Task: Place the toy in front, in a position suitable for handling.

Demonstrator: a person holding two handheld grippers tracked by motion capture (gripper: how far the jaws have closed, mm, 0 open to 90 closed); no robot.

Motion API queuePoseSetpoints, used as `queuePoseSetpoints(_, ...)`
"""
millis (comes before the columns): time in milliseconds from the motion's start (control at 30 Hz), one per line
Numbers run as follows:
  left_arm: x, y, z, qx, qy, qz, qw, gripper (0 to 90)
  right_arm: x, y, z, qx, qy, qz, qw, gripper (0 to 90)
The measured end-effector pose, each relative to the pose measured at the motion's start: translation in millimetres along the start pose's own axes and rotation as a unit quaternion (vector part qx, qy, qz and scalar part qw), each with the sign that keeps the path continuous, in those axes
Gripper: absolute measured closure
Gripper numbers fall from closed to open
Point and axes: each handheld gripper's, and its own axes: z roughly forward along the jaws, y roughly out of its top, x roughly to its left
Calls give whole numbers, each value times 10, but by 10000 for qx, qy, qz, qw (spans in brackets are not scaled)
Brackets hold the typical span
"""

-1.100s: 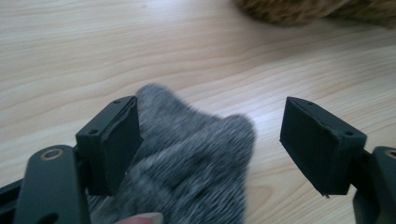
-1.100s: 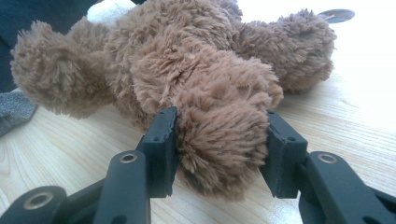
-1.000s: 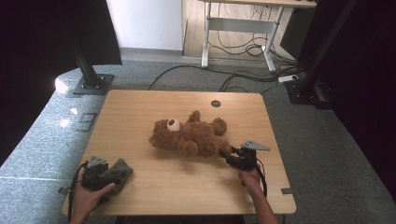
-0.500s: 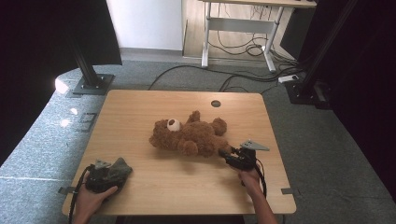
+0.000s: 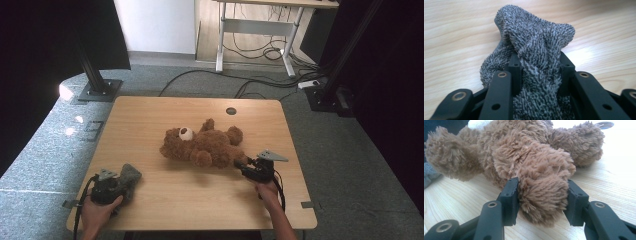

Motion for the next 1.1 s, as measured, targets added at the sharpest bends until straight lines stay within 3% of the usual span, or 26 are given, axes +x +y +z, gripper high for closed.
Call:
queuePoseSetpoints(100, -36, 38, -13, -182, -552, 4, 9983, 653, 3, -2, 2, -2, -9, -2, 10000, 518)
queuePoseSetpoints(167, -80, 74, -9, -277, -750, 95, 9968, 659, 4, -3, 4, -6, -16, 2, 10000, 518)
queuePoseSetpoints(367, -275, 239, 36, -410, -1089, 323, 9927, 667, 6, -5, 15, -9, -29, 33, 10000, 520)
queuePoseSetpoints(667, -480, 498, 98, -623, -1437, 361, 9870, 666, 4, -8, 12, -27, -13, 49, 10000, 523)
queuePoseSetpoints(800, -584, 604, 115, -658, -1541, 481, 9847, 665, 1, -9, 15, -27, -8, 57, 10000, 523)
queuePoseSetpoints(1100, -711, 790, 168, -704, -1594, 586, 9830, 663, 3, -8, 15, -28, -13, 55, 10000, 523)
